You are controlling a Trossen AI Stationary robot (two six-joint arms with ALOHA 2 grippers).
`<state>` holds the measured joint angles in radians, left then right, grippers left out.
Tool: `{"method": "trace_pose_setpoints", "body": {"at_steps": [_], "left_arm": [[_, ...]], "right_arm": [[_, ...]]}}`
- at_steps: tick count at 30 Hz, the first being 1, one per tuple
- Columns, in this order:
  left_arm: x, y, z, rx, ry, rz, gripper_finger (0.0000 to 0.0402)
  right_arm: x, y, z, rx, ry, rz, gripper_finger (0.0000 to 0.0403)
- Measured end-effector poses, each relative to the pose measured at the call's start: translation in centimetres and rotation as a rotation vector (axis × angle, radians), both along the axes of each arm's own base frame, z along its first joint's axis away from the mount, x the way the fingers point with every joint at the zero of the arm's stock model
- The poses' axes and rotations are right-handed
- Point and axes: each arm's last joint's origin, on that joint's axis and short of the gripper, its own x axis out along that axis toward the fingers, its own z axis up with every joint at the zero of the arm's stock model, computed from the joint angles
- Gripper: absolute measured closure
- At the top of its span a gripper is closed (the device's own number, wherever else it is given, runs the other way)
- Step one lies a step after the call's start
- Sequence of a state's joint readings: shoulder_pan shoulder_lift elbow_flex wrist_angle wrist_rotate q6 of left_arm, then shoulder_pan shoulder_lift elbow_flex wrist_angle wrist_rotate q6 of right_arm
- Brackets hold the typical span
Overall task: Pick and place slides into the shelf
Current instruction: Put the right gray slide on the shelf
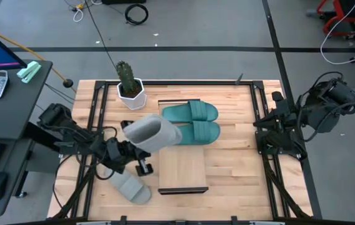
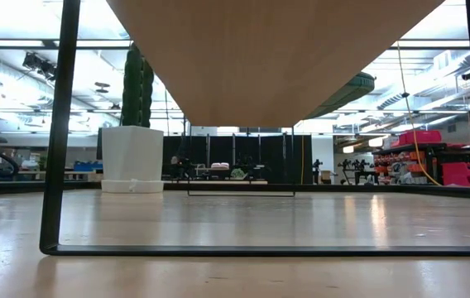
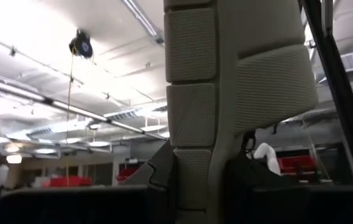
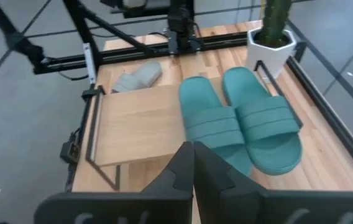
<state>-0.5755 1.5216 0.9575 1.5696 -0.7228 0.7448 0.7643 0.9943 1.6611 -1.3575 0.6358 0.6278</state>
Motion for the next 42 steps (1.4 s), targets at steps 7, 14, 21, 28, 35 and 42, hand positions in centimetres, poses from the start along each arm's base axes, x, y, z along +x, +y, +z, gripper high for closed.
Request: {"method": "trace_pose_setpoints", "body": {"at_steps": [7, 14, 21, 28, 35, 42], "left_arm": [[-0.9, 1.1, -2.8, -0.058, 0.037, -0.065, 0.0322], [-1.0, 1.9, -5.0, -0.134, 0.066, -0.106, 0.0322], [-0.5, 1.3, -6.9, -0.248, 0.120, -0.093, 0.0322], [0.1, -0.8, -8.2, -0.413, 0.145, -0.103, 0.0322], [1.4, -3.0, -8.1, -0.511, 0.154, -0.057, 0.0322], [4.0, -5.0, -8.1, -0.534, 0.157, -0.021, 0.0322]], "right_arm": [[0.4, -0.7, 0.0, -0.017, 0.003, -0.059, 0.0396], [0.7, -1.0, 0.0, -0.004, 0.014, -0.090, 0.0396], [0.8, -1.2, 0.0, 0.022, 0.016, -0.116, 0.0396], [0.8, -1.2, 0.0, 0.038, 0.022, -0.113, 0.0396], [0.9, -1.2, -0.1, 0.038, 0.023, -0.112, 0.0396], [1.0, -1.0, -0.1, 0.036, 0.028, -0.113, 0.0396]]}}
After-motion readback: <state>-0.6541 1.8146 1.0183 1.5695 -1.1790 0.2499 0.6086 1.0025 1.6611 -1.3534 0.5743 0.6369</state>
